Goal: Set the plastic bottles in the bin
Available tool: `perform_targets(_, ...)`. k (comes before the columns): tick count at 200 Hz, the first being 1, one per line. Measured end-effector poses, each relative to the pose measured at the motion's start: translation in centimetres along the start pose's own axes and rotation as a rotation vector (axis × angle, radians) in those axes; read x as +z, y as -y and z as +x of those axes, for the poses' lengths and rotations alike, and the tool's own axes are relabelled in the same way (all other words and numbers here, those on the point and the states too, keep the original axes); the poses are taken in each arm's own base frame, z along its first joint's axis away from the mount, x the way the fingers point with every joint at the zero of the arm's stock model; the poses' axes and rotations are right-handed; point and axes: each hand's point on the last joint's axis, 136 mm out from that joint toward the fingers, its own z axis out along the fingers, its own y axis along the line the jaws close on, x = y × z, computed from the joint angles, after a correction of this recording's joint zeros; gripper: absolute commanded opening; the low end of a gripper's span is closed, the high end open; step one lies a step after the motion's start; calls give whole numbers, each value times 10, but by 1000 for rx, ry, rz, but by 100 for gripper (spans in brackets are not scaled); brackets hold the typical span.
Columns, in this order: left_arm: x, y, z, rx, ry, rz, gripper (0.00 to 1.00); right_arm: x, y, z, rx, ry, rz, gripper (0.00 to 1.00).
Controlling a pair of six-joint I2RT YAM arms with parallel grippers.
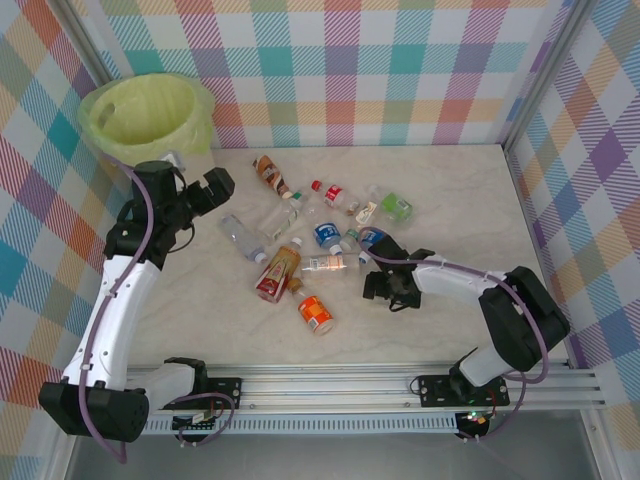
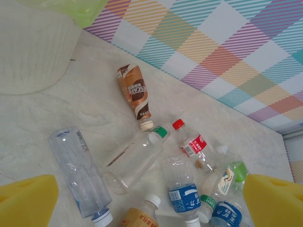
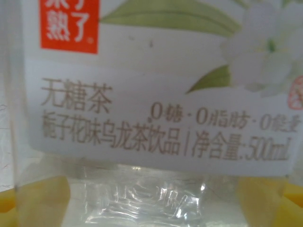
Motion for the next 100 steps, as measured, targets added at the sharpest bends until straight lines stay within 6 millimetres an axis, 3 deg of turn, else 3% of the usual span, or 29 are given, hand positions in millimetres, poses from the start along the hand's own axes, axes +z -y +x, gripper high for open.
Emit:
perform_targets(55,11,-12,22,-36,-62,-19,100,0,9,-5,-77,32,49,69)
perform_targets(100,17,-6,31,-75,-107,17,100,-1,15,-3,-120,54,52,59)
